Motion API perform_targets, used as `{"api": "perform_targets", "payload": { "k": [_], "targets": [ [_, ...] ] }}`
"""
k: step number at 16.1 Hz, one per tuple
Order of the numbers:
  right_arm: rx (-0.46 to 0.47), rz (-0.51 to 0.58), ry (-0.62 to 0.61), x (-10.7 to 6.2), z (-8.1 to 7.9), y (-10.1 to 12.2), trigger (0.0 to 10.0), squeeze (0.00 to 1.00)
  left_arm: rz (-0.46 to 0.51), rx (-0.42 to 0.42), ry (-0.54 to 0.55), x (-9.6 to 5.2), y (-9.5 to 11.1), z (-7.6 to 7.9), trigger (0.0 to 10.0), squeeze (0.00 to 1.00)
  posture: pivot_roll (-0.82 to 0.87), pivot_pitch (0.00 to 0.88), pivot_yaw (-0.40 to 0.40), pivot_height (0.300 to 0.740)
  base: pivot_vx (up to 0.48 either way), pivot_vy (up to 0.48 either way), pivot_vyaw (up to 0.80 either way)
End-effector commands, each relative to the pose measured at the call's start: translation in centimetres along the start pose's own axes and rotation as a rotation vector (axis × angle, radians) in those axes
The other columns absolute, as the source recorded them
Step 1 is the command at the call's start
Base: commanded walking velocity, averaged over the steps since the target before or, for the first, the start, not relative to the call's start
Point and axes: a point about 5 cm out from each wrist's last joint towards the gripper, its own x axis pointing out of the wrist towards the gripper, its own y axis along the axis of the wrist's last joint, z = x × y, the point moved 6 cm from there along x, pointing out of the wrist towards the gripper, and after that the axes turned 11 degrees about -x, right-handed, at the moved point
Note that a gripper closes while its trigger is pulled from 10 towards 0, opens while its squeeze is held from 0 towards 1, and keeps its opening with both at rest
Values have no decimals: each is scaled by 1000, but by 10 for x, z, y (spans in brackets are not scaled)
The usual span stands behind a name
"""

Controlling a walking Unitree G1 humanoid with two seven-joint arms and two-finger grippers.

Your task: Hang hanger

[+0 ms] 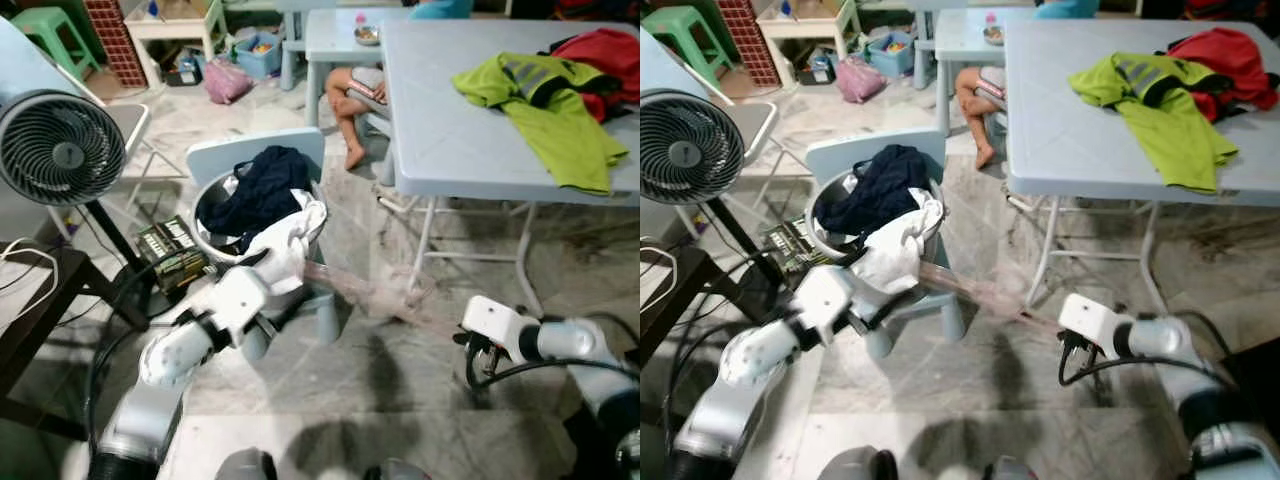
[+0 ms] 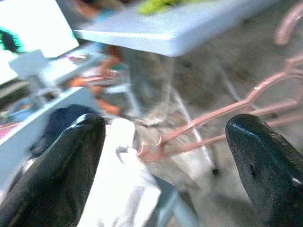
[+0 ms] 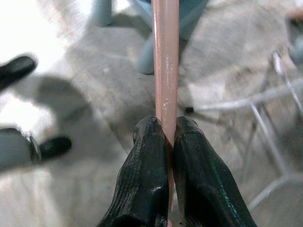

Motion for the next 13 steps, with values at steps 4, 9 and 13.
{"api": "perform_targets", "payload": {
  "k": [4, 9, 13],
  "targets": [
    [284, 49, -221, 2, 11, 9, 10000, 0, 27, -105, 200, -8, 9, -17, 10000, 1000, -16, 49, -11, 740, 0, 0, 0],
    [694, 129, -550, -11, 5, 23, 10000, 0, -31, -264, 304, -12, -1, -7, 10000, 0, -29, 54, -14, 740, 0, 0, 0],
    [828, 97, -635, -15, -8, 29, 10000, 0, -42, -320, 311, -11, 1, -8, 10000, 0, -25, 57, -12, 740, 0, 0, -352]
  ]
}}
